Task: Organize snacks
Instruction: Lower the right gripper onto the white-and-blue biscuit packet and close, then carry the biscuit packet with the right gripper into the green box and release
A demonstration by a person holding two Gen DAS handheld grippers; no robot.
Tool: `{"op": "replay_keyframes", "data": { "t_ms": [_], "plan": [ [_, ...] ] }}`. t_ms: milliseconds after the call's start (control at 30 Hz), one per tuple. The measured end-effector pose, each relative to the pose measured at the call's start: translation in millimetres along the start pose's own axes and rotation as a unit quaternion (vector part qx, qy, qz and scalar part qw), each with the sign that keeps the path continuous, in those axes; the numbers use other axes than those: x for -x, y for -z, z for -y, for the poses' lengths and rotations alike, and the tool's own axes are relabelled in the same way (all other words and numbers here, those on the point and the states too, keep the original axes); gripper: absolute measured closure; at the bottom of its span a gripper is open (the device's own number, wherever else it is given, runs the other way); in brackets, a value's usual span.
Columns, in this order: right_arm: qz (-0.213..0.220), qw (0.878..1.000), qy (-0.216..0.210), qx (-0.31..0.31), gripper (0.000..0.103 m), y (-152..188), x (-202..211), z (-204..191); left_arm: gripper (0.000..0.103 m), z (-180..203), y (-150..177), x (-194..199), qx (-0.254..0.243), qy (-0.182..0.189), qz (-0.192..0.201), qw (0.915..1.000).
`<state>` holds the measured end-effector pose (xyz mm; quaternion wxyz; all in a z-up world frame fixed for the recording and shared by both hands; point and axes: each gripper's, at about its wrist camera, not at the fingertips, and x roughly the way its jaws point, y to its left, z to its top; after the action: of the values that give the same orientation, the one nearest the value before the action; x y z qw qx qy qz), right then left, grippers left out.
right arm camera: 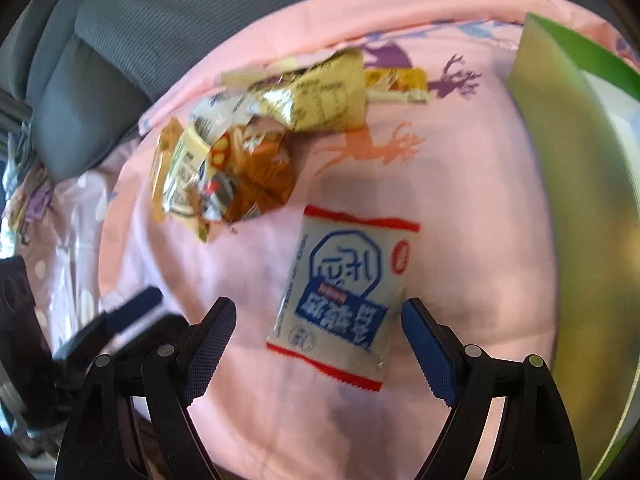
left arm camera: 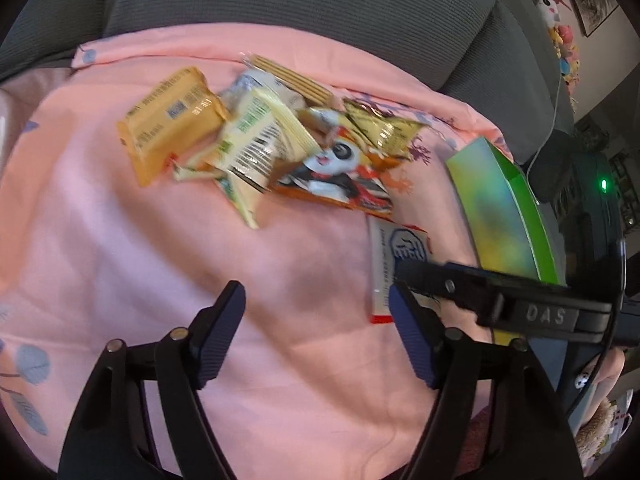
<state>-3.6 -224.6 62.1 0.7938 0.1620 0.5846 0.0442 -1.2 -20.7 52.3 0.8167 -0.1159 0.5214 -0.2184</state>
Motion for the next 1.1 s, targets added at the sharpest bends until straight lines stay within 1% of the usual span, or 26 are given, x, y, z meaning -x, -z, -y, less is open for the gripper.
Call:
{"op": "replay_keyframes", "data": {
  "t_ms": [67,100,167,200,267,333,367,400,433,500,567,667,767,867,1000,1100],
  "plan": [
    [0.011,1.0,0.005,-0.01,0.017,-7,-1,4,0.034,10,1,-5,-0.013,0.008,0.002,0.9999],
    [0.014,1.0,0.001,-0.015,0.017,-12,-5,3,0.036,15,1,-8,-0.018,0.014,0.002,0.9997],
    [0.016,1.0,-0.007,-0.016,0.018,-15,-10,3,0.044,24,0,-18,-0.027,0.031,-0.003,0.9991],
    [0.015,1.0,-0.007,-0.017,0.024,-17,-16,2,0.051,27,0,-23,-0.028,0.033,-0.01,0.999],
    [0.01,1.0,0.003,-0.016,0.028,-16,-21,3,0.056,33,0,-36,-0.03,0.038,-0.024,0.9985],
    [0.015,1.0,0.004,-0.013,0.03,-15,-23,3,0.07,37,2,-44,-0.032,0.047,-0.036,0.9978],
    [0.02,1.0,0.005,-0.013,0.032,-14,-24,1,0.072,40,2,-49,-0.032,0.052,-0.042,0.9972],
    [0.022,1.0,0.007,-0.013,0.037,-14,-24,0,0.078,42,2,-53,-0.034,0.056,-0.043,0.9969],
    [0.025,1.0,0.012,-0.012,0.039,-13,-24,1,0.08,45,2,-56,-0.037,0.057,-0.042,0.9968],
    [0.031,0.999,0.023,-0.009,0.047,-12,-23,2,0.078,51,3,-60,-0.048,0.043,-0.034,0.9973],
    [0.036,0.999,0.021,-0.014,0.049,-11,-21,4,0.078,56,4,-59,-0.057,0.036,-0.025,0.9974],
    [0.046,0.999,0.012,-0.023,0.05,-10,-11,8,0.078,65,-2,-58,-0.066,0.035,-0.017,0.997],
    [0.082,0.996,0.013,-0.018,0.05,-7,13,7,0.077,84,-6,-46,-0.093,0.026,0.008,0.9953],
    [0.125,0.992,0.01,-0.021,0.05,-4,42,12,0.077,110,-13,-30,-0.115,0.028,0.037,0.9923],
    [0.178,0.983,0.0,-0.043,0.05,2,82,33,0.077,141,-18,-19,-0.146,0.041,0.059,0.9866],
    [0.207,0.976,0.0,-0.063,0.05,8,105,51,0.077,170,-22,-22,-0.169,0.048,0.069,0.9821]
  ]
}}
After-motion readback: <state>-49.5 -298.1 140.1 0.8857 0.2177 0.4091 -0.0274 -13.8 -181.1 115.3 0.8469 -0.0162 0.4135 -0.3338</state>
